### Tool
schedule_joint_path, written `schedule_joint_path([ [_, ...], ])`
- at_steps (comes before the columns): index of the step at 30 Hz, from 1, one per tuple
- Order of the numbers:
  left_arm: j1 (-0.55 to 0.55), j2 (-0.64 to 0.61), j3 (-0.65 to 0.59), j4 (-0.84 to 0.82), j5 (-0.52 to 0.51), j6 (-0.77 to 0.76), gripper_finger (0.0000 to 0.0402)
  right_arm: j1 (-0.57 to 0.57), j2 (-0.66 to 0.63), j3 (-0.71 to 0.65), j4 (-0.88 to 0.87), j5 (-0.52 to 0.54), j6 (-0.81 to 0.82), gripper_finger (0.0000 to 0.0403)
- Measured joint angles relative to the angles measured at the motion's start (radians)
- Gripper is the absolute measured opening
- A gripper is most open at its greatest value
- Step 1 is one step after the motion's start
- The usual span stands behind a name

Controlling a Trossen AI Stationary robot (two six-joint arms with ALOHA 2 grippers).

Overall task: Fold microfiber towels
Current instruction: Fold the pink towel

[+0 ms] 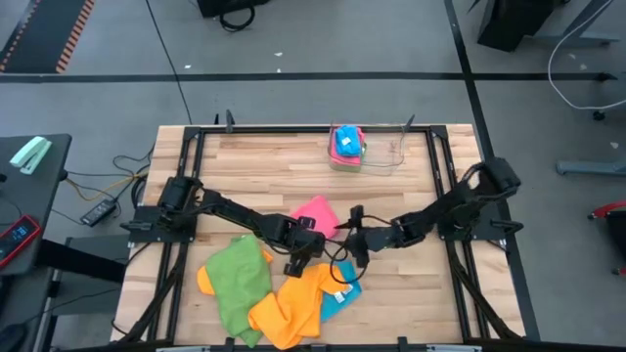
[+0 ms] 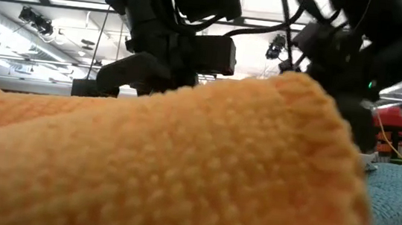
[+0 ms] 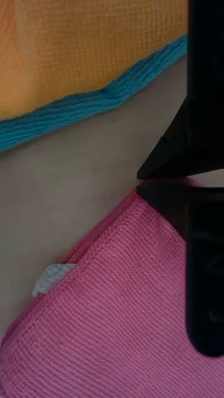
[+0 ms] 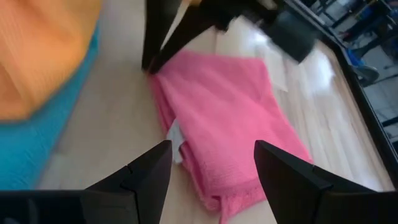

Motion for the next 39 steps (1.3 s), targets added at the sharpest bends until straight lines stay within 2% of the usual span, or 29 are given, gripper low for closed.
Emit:
schedule_joint_path([
  [6,0.0,0.0,0.001,-0.022,0.002,0.0,0.0014,-0.019,0.08,0.034,0.003,-0.019,-0.175,0.0239],
  [11,0.0,-0.001,0.001,-0.043,0.002,0.003,0.0035,-0.032,0.12,0.061,0.011,-0.032,-0.312,0.0238],
  [18,0.0,0.0,0.0,-0.044,0.003,0.006,0.0032,-0.1,0.129,0.081,-0.006,-0.114,-0.379,0.0234],
  [22,0.0,0.0,0.0,-0.044,0.002,0.007,0.0022,-0.118,0.126,0.084,-0.035,-0.177,-0.472,0.0215],
  [33,0.0,0.0,0.0,-0.044,-0.009,0.007,0.0038,-0.178,0.125,0.083,-0.093,-0.242,-0.496,0.0177],
  [36,-0.001,-0.002,-0.001,-0.049,-0.04,0.007,0.0035,-0.185,0.127,0.09,-0.099,-0.282,-0.497,0.0149],
  [39,0.0,-0.021,-0.004,-0.076,-0.047,0.008,0.0028,-0.189,0.129,0.111,-0.129,-0.326,-0.479,0.0099],
])
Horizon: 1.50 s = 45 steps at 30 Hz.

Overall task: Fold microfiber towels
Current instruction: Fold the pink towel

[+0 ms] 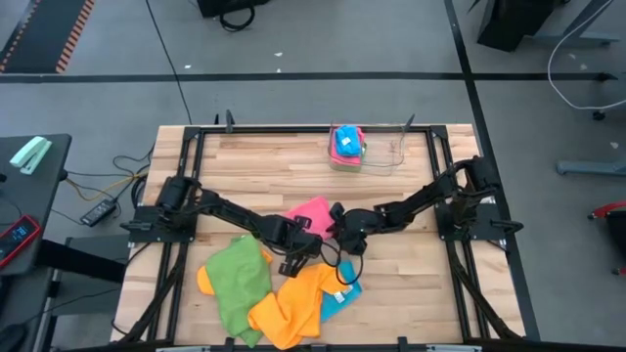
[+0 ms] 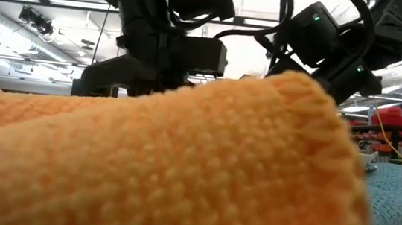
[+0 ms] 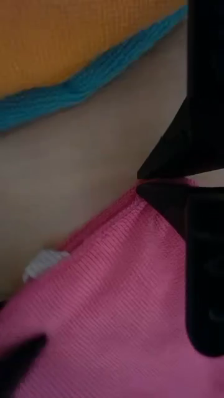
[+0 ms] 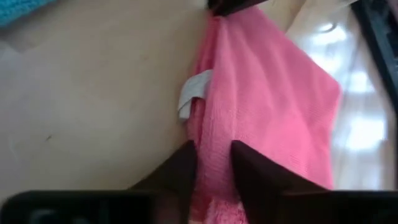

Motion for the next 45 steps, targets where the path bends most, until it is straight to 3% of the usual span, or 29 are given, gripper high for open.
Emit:
schedule_joint_path([
  [4,0.001,-0.047,-0.004,-0.019,-0.003,-0.002,0.0021,0.002,0.002,0.031,-0.063,-0.025,0.053,0.0028],
  [6,-0.002,-0.075,-0.002,-0.031,-0.003,-0.01,0.0021,0.002,0.002,0.034,-0.069,-0.031,0.1,0.0011],
  [11,-0.011,-0.131,0.0,-0.071,-0.005,-0.037,0.0038,0.01,-0.029,0.034,-0.103,-0.081,0.258,0.001],
  [18,-0.013,-0.204,0.0,-0.099,-0.007,-0.079,0.0049,0.005,-0.133,0.033,-0.226,-0.245,0.484,0.001],
  [26,-0.011,-0.135,0.001,0.039,-0.154,-0.063,0.0036,0.01,-0.215,0.034,-0.288,-0.373,0.693,0.0009],
  [35,-0.005,0.026,0.003,0.1,-0.16,-0.052,0.0022,0.003,-0.249,0.035,-0.313,-0.38,0.839,0.0009],
  [45,-0.005,0.031,0.004,0.072,-0.178,-0.004,0.0017,-0.035,-0.233,0.024,-0.299,-0.339,0.952,0.0008],
])
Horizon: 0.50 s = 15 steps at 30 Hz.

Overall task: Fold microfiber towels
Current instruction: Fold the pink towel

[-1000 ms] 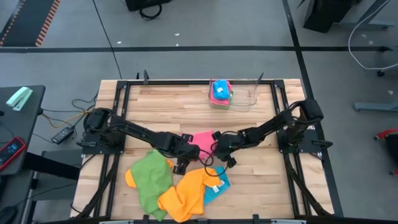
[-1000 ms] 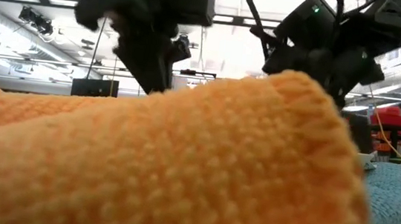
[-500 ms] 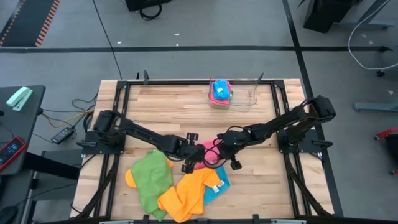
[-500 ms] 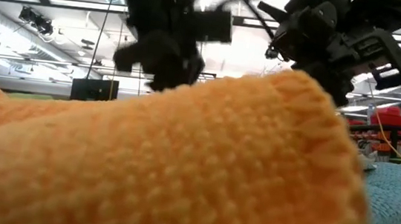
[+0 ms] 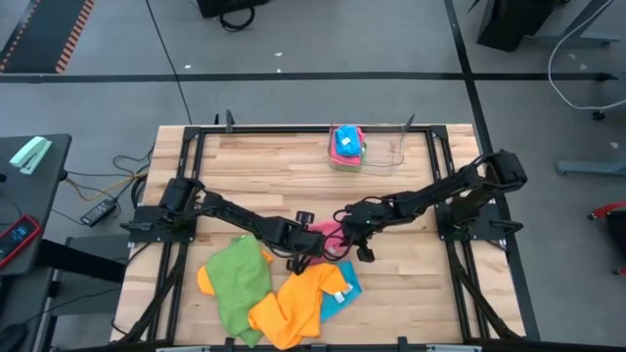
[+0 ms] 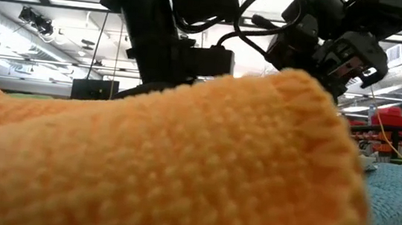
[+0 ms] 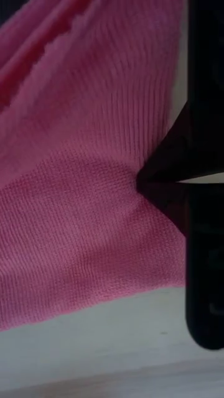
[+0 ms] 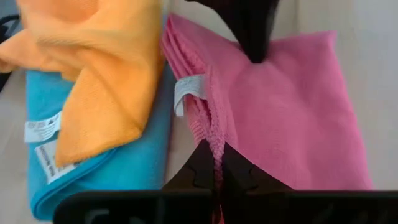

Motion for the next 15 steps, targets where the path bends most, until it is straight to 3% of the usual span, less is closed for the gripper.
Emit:
schedule_joint_path([
  [15,-0.025,-0.022,-0.005,-0.089,-0.077,0.012,0.0019,-0.031,-0.031,-0.016,-0.01,0.05,0.022,0.0008],
])
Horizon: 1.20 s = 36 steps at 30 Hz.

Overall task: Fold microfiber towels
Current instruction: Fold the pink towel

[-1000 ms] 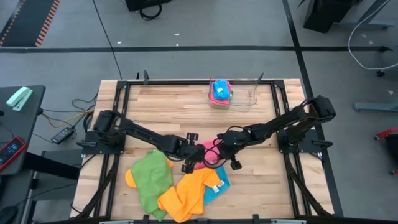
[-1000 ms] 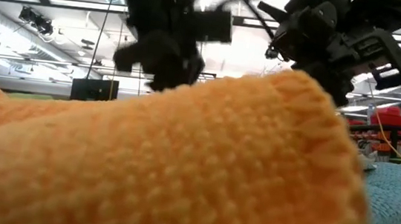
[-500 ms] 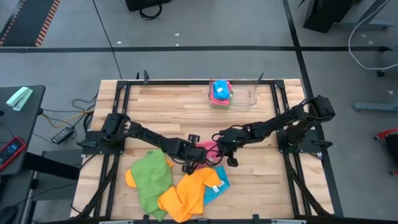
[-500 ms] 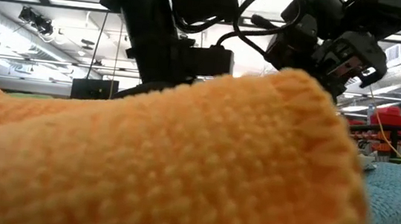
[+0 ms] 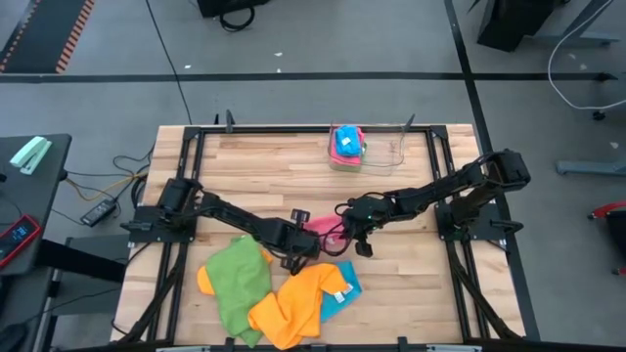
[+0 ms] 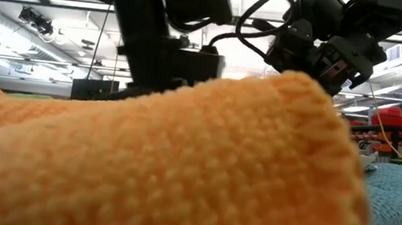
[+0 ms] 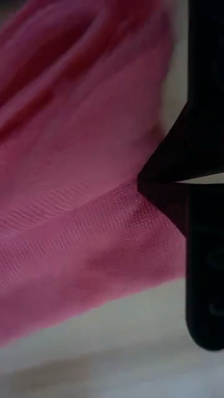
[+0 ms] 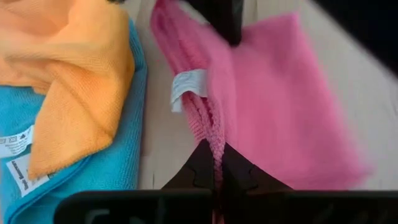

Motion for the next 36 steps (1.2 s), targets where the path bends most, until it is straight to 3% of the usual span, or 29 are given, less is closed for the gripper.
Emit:
schedule_joint_path([
  [12,-0.011,-0.044,0.001,-0.05,-0.043,-0.009,0.001,0.0,0.0,0.0,-0.012,-0.032,0.023,0.0008],
  [17,-0.041,-0.045,-0.036,0.067,-0.052,-0.039,0.0018,0.003,-0.005,0.0,-0.015,-0.044,0.03,0.0008],
  [24,-0.117,-0.067,-0.136,0.151,-0.253,-0.039,0.0007,0.003,-0.005,0.0,-0.032,-0.053,0.03,0.0008],
  [29,-0.109,-0.149,-0.303,0.381,-0.248,-0.024,0.002,0.003,-0.005,0.0,-0.028,-0.055,0.022,0.0008],
  [36,-0.052,-0.297,-0.548,0.766,-0.1,0.041,0.0007,0.003,-0.005,0.0,-0.026,-0.059,0.017,0.0008],
])
